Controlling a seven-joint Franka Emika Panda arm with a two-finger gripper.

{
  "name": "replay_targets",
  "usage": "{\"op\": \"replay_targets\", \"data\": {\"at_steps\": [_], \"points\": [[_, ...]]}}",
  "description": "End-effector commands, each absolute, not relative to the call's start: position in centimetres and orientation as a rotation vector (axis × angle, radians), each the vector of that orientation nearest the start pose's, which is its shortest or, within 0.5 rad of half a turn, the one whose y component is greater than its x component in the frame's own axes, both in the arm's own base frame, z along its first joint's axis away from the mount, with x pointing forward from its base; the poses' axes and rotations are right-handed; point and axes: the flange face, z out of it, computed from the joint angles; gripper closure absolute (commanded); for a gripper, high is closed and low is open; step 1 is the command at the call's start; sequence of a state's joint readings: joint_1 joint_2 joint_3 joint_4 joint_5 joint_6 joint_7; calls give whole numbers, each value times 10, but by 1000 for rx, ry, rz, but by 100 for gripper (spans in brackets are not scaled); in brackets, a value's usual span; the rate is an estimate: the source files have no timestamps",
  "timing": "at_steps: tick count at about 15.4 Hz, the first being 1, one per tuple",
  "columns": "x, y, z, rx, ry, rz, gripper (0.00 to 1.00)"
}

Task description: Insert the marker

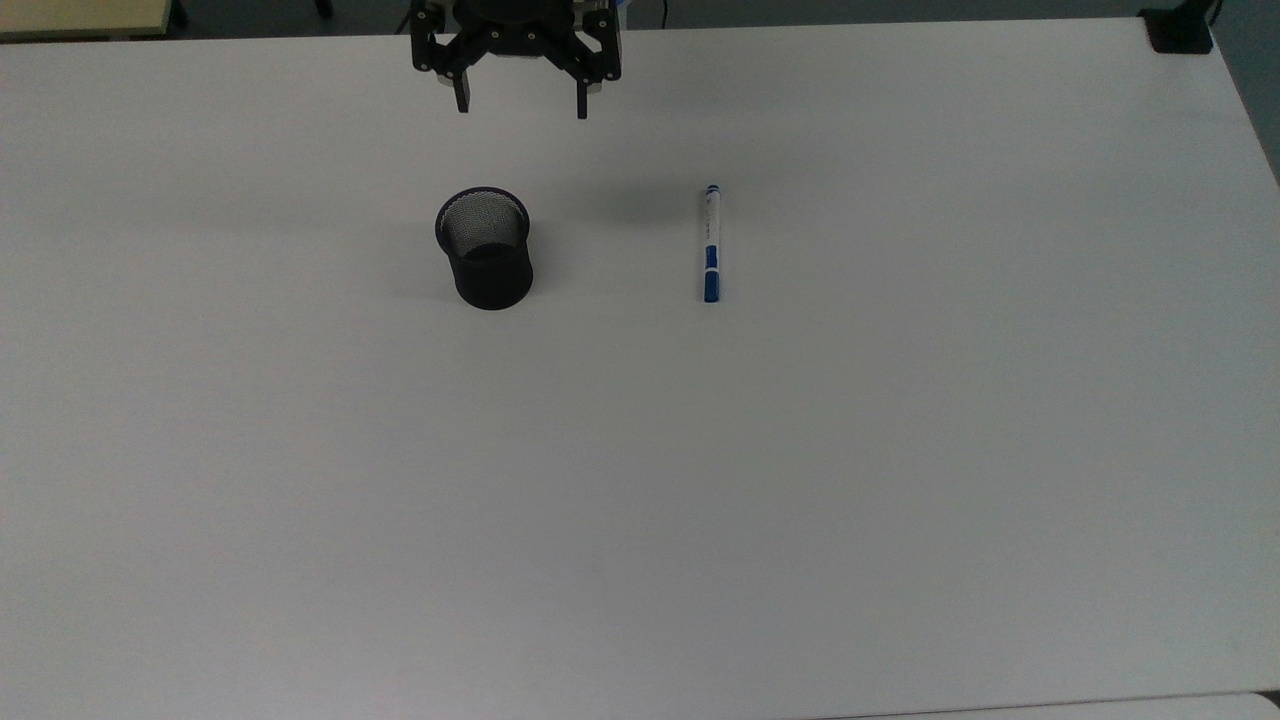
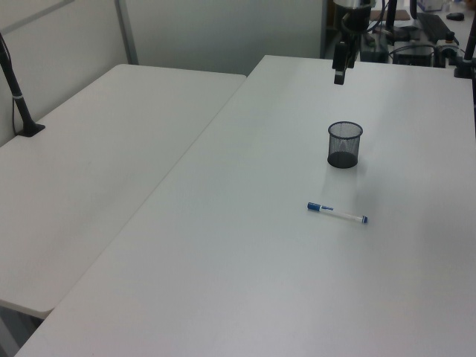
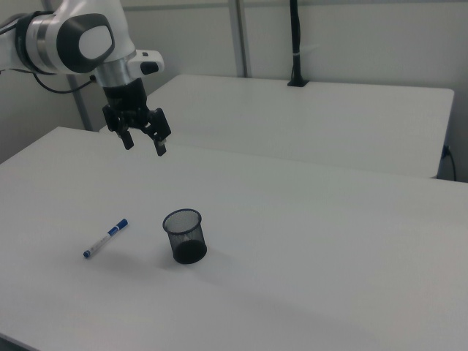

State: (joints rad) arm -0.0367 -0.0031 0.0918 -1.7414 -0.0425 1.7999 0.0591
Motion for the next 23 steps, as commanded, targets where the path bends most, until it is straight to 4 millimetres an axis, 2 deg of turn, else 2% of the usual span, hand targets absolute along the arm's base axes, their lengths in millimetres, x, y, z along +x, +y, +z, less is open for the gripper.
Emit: {"op": "replay_targets", "data": {"at_steps": [1,11,17,19,23], "points": [[563,28,564,-3166,-27,-43,0],[562,33,559,-3167,-17,-27,0],[561,68,514,-3168,-78,97,0],[564,94,483,-3170,-89,176,0],[572,119,442,-3173,30,175,0]]}}
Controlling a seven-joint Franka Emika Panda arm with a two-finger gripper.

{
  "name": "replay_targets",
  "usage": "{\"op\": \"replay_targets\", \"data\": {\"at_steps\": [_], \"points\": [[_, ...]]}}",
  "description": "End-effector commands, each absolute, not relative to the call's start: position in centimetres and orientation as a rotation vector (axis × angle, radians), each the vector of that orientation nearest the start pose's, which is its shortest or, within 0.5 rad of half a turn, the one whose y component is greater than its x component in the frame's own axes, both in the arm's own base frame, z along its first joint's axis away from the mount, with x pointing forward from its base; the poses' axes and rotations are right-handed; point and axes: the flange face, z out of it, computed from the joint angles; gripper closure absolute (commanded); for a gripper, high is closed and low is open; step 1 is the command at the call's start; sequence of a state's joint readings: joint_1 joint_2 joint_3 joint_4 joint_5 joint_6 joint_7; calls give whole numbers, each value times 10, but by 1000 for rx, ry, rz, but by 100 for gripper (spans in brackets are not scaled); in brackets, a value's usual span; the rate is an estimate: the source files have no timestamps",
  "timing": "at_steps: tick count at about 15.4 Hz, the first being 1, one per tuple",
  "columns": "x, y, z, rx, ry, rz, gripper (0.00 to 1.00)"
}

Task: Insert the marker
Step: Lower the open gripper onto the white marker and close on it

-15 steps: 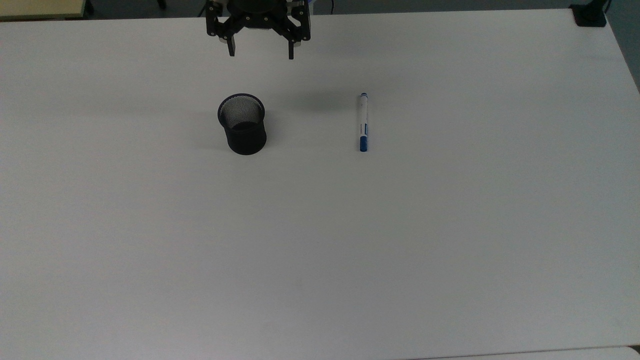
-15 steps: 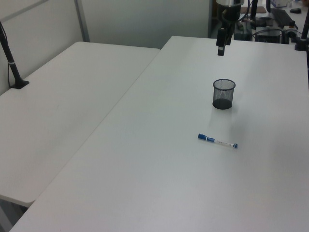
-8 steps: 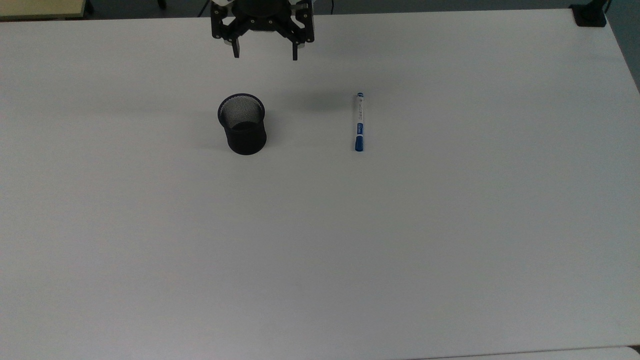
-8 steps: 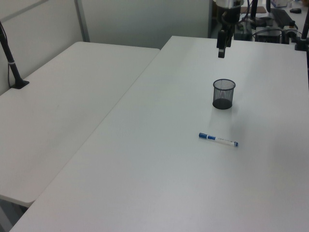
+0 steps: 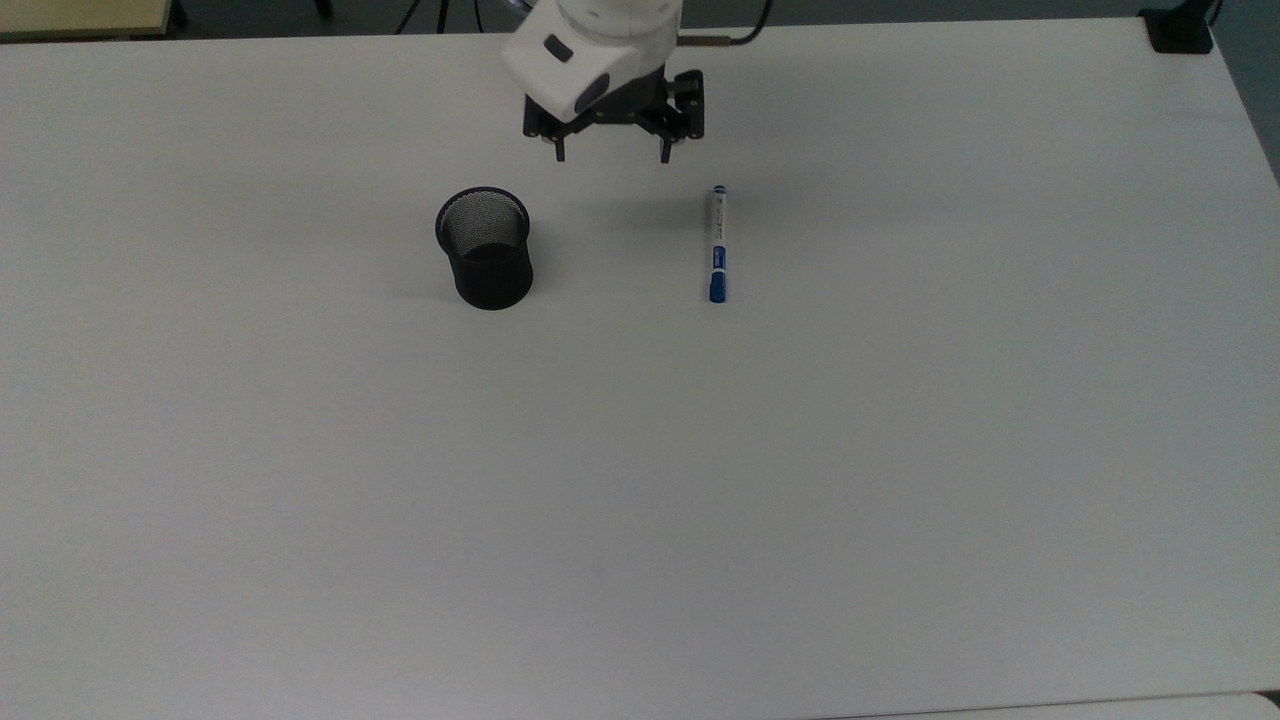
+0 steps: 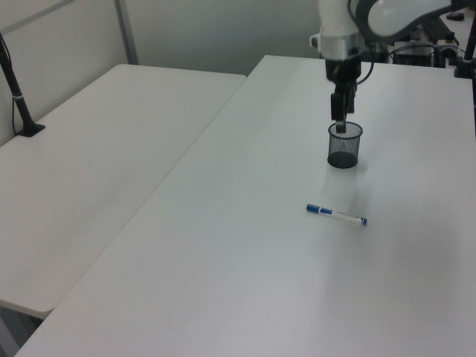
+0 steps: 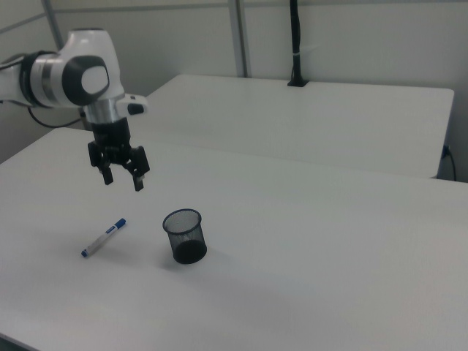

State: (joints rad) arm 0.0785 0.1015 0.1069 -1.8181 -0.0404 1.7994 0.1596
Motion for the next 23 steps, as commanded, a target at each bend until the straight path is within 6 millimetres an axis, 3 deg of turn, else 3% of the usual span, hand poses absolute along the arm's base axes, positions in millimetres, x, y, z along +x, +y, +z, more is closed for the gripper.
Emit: {"op": "replay_targets", "data": {"at_steps": [1,3,5,9,14,15,20,21,23], "points": [[572,131,428,-3174,12,187,1],[575,147,399,-3177,16,205,12],[577,168,370,-3189,23,194,16],[583,186,339,-3217,117,146,25],[582,204,310,-3219,126,161,30],[583,206,306,-3217,131,151,37],[585,205,303,-3223,120,128,95],[585,205,303,-3223,120,131,100],[590,202,309,-3218,133,110,100]]}}
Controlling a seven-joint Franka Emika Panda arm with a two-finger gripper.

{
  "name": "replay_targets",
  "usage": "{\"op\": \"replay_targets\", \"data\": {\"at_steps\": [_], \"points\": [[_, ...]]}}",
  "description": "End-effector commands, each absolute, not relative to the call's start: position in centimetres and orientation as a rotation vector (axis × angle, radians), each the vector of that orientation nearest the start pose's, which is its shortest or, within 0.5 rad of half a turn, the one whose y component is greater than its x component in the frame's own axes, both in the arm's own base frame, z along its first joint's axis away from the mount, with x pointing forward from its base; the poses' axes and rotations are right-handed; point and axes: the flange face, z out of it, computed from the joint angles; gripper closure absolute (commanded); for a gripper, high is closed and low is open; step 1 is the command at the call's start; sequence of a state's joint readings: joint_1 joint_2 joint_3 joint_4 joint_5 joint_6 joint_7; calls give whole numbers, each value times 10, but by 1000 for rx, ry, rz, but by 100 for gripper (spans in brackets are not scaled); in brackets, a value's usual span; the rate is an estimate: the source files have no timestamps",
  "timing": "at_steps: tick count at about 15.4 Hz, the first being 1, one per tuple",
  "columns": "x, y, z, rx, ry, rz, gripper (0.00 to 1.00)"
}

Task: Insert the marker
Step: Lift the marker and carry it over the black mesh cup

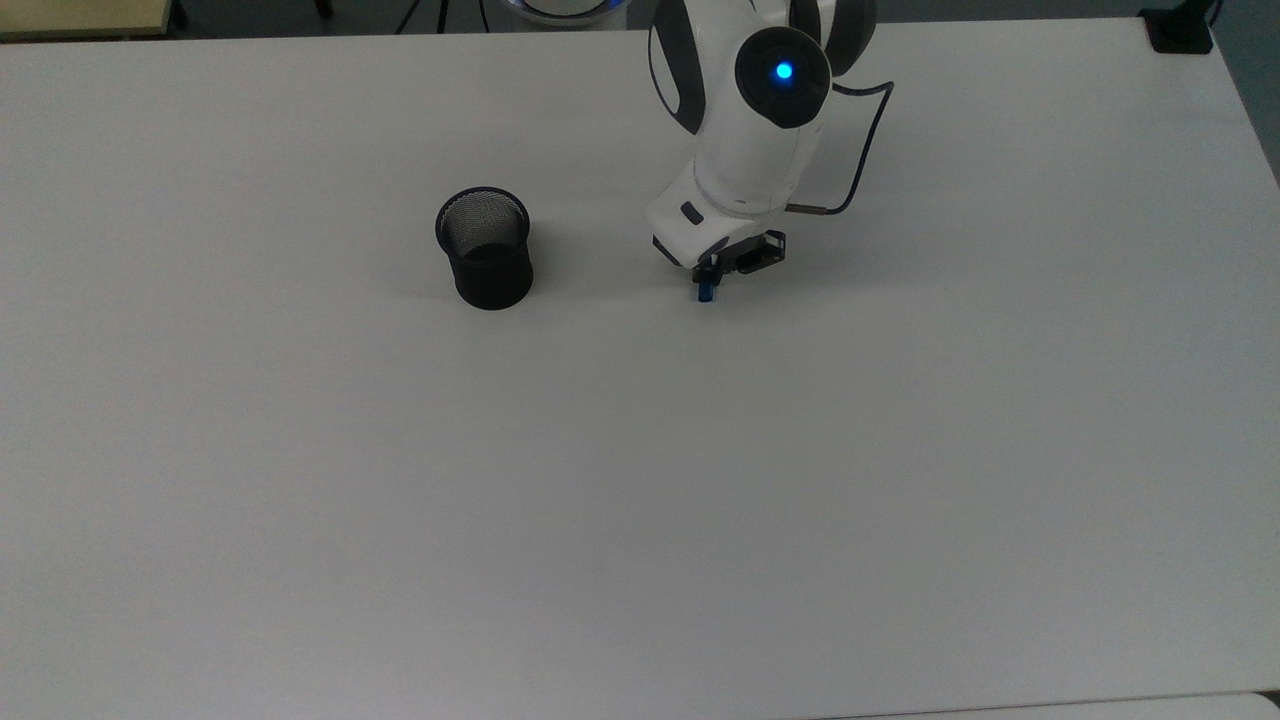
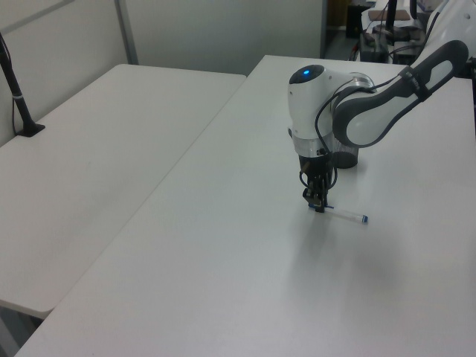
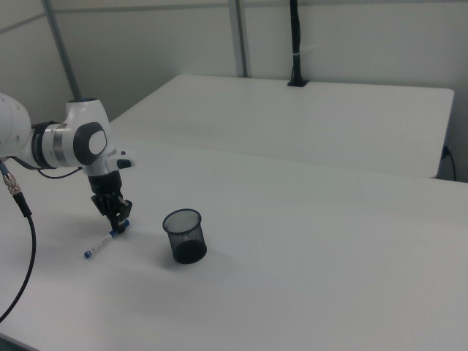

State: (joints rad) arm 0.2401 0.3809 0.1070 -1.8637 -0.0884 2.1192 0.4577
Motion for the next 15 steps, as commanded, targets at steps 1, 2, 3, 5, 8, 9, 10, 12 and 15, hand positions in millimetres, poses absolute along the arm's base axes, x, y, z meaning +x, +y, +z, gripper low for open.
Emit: {"op": "replay_targets", "data": {"at_steps": [1,2,3,5,8,9,10,12,15], "points": [[593,200,315,-3215,144,92,100],[598,199,326,-3209,151,62,100],[604,191,339,-3202,174,27,100],[611,168,369,-3184,222,-48,100],[615,130,418,-3166,248,-166,100],[615,118,433,-3160,259,-198,100],[614,106,445,-3157,275,-230,100],[615,76,465,-3157,308,-279,100],[615,28,480,-3185,361,-339,100]]}}
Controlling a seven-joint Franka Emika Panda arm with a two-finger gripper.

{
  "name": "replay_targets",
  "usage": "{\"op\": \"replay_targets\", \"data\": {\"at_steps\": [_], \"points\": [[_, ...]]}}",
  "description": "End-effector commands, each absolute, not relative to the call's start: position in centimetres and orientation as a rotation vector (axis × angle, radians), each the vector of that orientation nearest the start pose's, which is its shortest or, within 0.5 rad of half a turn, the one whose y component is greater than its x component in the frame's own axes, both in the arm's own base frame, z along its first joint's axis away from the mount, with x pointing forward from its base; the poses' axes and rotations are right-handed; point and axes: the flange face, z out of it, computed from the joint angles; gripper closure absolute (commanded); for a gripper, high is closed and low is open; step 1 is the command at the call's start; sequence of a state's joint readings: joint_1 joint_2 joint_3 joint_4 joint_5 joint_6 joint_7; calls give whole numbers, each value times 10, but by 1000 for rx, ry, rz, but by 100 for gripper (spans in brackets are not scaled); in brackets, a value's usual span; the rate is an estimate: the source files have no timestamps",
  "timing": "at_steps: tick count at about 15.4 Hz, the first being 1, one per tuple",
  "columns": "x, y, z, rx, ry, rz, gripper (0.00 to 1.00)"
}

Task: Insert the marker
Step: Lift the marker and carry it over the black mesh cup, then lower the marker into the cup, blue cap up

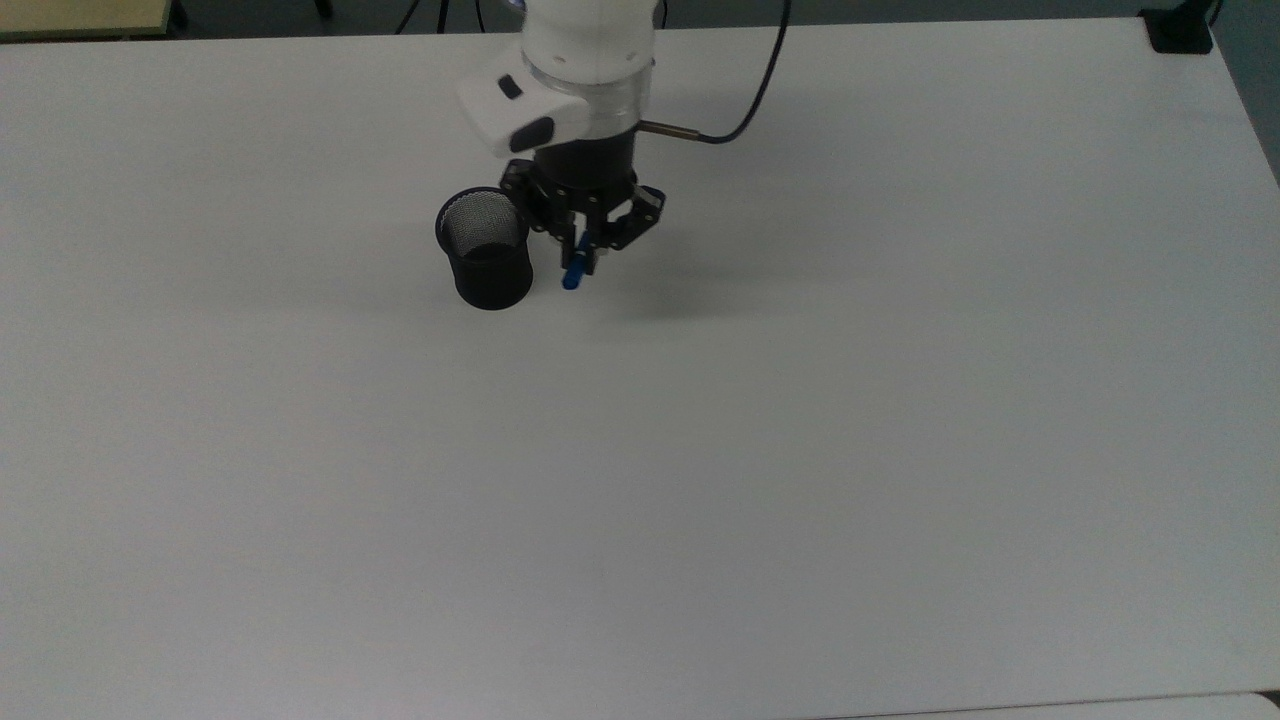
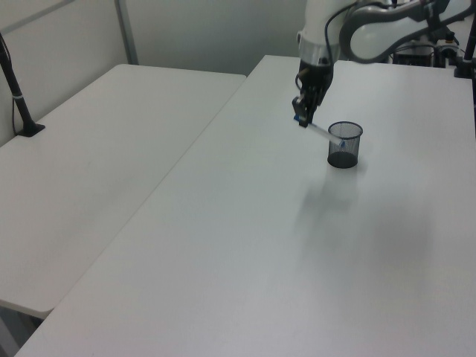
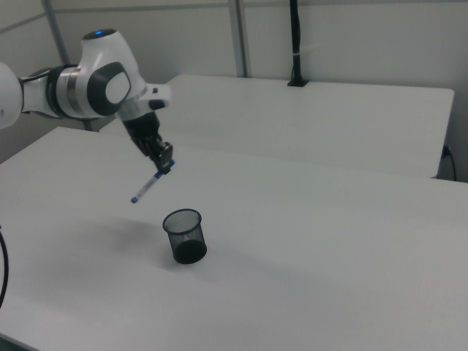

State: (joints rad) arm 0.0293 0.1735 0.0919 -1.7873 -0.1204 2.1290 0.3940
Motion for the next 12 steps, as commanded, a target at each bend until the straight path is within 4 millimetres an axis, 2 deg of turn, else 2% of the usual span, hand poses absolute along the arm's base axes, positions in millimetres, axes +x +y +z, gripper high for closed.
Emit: {"op": "replay_targets", "data": {"at_steps": [1,4,7,9,12], "points": [[616,14,481,-3194,376,-364,100],[608,-16,461,-3223,401,-407,100],[604,-29,441,-3221,402,-476,100],[603,-38,445,-3215,424,-506,100],[596,-41,450,-3212,433,-521,100]]}}
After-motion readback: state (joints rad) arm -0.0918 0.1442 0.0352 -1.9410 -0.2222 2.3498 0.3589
